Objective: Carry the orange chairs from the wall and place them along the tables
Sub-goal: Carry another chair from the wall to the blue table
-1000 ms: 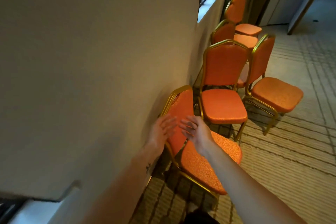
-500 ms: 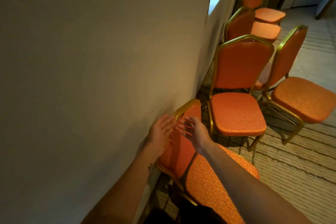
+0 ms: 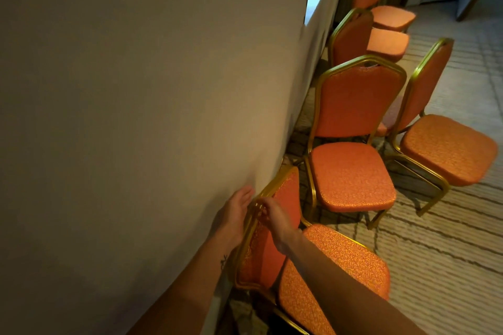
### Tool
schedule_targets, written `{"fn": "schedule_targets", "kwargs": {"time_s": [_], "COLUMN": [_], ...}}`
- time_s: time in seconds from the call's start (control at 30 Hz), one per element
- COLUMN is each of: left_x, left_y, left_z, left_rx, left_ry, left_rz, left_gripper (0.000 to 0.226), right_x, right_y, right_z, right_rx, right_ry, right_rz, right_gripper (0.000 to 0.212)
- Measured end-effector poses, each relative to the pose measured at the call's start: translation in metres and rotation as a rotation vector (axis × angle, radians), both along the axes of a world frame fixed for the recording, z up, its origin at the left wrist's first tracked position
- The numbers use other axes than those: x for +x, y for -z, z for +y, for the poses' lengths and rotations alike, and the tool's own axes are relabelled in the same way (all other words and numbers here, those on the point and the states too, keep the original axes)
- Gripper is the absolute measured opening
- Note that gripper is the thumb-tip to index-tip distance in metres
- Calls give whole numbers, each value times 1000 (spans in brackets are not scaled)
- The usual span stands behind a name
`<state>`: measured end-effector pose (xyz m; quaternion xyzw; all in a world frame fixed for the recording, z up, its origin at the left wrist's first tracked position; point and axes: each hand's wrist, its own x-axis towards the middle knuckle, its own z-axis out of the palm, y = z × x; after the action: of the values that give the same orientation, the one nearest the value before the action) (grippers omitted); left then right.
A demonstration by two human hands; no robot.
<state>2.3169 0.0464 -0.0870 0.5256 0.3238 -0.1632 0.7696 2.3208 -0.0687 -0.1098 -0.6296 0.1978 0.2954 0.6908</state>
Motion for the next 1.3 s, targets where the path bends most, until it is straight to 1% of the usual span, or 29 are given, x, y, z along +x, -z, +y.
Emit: {"fn": "schedule_targets", "kwargs": {"time_s": [0.07,0.1,0.17,0.2,0.3,0.5,0.63,0.73,0.9,1.03,1.17,1.2,1.3], "left_x": [2,4,7,9,13,15,10,4,-6,-17,-26,-26,-32], "left_y": [-2,0,4,8,14,1,-8,-13,-31,-44,-55,-54,-66], "left_z": [-3,-5,-6,-4,2,-9,-31,-48,-70,-97,-132,-138,-171], "left_rx": [-11,-3,33,69,128,113,84,105,112,99,111,125,147], "left_ry": [33,50,49,45,33,81,162,231,327,435,546,579,688], "left_rz": [-2,7,23,24,33,37,19,-22,-52,-96,-149,-169,-224], "left_gripper": [45,42,38,39,49,50,49,51,49,49,45,44,38], "right_x": [4,6,9,9,7,8,-3,-14,-41,-62,-86,-90,-103], "right_y": [0,-4,-13,-13,-5,-9,-18,-30,-63,-74,-81,-86,-96], "right_z": [2,3,6,7,9,-5,-26,-42,-69,-96,-124,-128,-151], "right_rx": [-24,-21,12,34,35,36,43,53,64,51,13,15,-20], "right_ry": [6,-1,-15,-26,-22,1,94,180,248,324,447,465,571], "right_rz": [12,6,2,8,12,27,30,16,22,-44,-108,-126,-151], "right_gripper": [50,49,35,32,31,32,27,26,31,29,27,26,14]}}
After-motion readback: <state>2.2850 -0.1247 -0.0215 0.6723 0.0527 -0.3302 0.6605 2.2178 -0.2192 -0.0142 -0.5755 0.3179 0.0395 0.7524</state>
